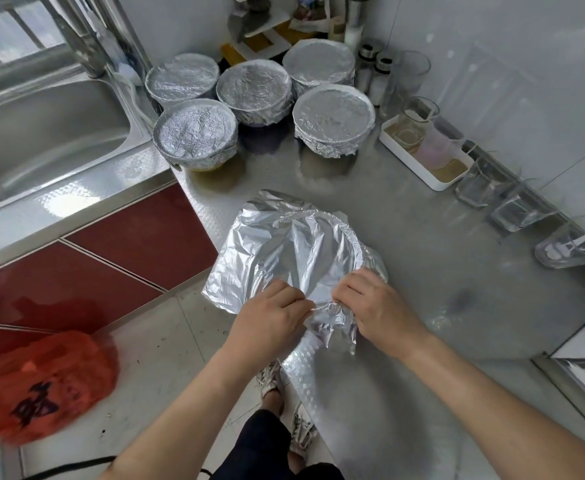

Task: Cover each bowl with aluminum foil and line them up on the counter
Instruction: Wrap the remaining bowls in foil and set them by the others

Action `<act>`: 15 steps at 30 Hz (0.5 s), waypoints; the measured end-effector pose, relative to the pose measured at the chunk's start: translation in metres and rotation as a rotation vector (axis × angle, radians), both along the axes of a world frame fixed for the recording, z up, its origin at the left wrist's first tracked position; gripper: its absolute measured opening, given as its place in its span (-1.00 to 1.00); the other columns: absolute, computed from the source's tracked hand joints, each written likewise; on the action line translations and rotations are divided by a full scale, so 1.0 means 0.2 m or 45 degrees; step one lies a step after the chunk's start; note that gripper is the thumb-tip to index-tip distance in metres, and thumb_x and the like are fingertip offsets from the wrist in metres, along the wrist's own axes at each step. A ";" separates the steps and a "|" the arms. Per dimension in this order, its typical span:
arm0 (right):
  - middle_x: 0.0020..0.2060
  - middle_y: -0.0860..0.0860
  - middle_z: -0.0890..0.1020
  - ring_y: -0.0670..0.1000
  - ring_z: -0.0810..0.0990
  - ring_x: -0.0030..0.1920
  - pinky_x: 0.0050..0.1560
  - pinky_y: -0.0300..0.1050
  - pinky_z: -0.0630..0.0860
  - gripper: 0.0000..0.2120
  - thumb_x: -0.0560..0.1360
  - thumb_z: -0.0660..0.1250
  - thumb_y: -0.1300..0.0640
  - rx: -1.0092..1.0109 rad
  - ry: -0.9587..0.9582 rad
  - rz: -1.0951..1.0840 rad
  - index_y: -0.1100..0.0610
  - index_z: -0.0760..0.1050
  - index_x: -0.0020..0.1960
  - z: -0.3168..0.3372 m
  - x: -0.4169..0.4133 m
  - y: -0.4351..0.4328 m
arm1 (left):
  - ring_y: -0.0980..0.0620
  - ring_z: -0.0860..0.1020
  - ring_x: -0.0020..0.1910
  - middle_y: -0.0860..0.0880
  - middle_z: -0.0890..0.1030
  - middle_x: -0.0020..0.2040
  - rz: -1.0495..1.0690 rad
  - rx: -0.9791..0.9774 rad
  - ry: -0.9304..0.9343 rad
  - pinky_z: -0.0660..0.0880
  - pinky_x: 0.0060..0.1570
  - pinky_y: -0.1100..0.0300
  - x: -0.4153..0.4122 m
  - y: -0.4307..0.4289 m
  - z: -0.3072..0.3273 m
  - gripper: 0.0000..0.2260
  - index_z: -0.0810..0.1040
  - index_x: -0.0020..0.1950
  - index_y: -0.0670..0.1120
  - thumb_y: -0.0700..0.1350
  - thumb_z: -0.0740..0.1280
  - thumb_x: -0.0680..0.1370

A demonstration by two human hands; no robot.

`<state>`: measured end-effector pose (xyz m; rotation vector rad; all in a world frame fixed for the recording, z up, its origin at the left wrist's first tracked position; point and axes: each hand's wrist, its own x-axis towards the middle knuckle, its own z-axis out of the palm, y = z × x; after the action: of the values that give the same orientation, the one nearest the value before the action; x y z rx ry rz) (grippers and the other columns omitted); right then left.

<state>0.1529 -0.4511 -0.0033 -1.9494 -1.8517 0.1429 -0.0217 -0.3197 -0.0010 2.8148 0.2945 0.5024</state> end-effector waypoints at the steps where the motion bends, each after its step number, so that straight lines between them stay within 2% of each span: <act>1: -0.13 0.00 0.56 0.04 0.46 -0.08 -0.17 -0.04 0.54 -0.73 0.32 0.44 0.44 -0.021 0.008 -0.002 0.14 0.55 -0.10 0.01 0.01 0.00 | -0.03 0.55 -0.20 -0.01 0.62 -0.17 -0.010 0.018 0.001 0.44 -0.12 0.23 0.01 -0.01 0.00 -0.82 0.69 -0.08 -0.13 -0.21 0.55 0.35; 5: -0.07 -0.05 0.55 0.03 0.50 -0.02 -0.09 0.00 0.55 -0.90 0.45 0.42 0.19 -0.080 0.123 -0.017 0.10 0.61 -0.03 0.05 0.05 0.00 | -0.05 0.53 -0.22 -0.02 0.61 -0.19 -0.006 0.062 -0.030 0.43 -0.13 0.20 0.03 -0.03 0.00 -0.89 0.67 -0.11 -0.14 -0.22 0.50 0.38; 7: -0.07 -0.03 0.57 0.04 0.53 -0.04 -0.10 -0.01 0.57 -0.90 0.46 0.41 0.15 -0.071 0.118 0.008 0.11 0.62 -0.03 0.06 0.04 -0.01 | -0.04 0.52 -0.23 -0.01 0.60 -0.21 0.013 0.078 -0.048 0.43 -0.16 0.19 0.03 -0.04 0.00 -0.94 0.67 -0.14 -0.13 -0.21 0.45 0.40; 11: -0.20 -0.01 0.58 0.06 0.53 -0.14 -0.23 -0.08 0.54 -0.92 0.39 0.47 0.25 0.012 -0.072 0.060 0.12 0.62 -0.14 0.01 0.00 -0.01 | -0.03 0.49 -0.24 0.01 0.58 -0.23 0.028 0.079 -0.048 0.41 -0.16 0.22 0.04 -0.07 -0.02 -0.96 0.66 -0.17 -0.11 -0.20 0.43 0.40; 15: -0.30 0.04 0.50 0.07 0.46 -0.24 -0.27 -0.07 0.45 -0.86 0.46 0.32 0.31 0.116 -0.315 0.186 0.15 0.53 -0.24 0.01 0.02 0.02 | -0.03 0.47 -0.24 0.01 0.57 -0.24 0.050 0.047 -0.044 0.41 -0.17 0.20 0.04 -0.09 -0.03 -0.97 0.64 -0.19 -0.10 -0.21 0.42 0.42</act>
<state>0.1571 -0.4480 -0.0016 -1.8374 -2.1190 -0.1430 -0.0139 -0.3371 -0.0073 2.8378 0.3370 0.5695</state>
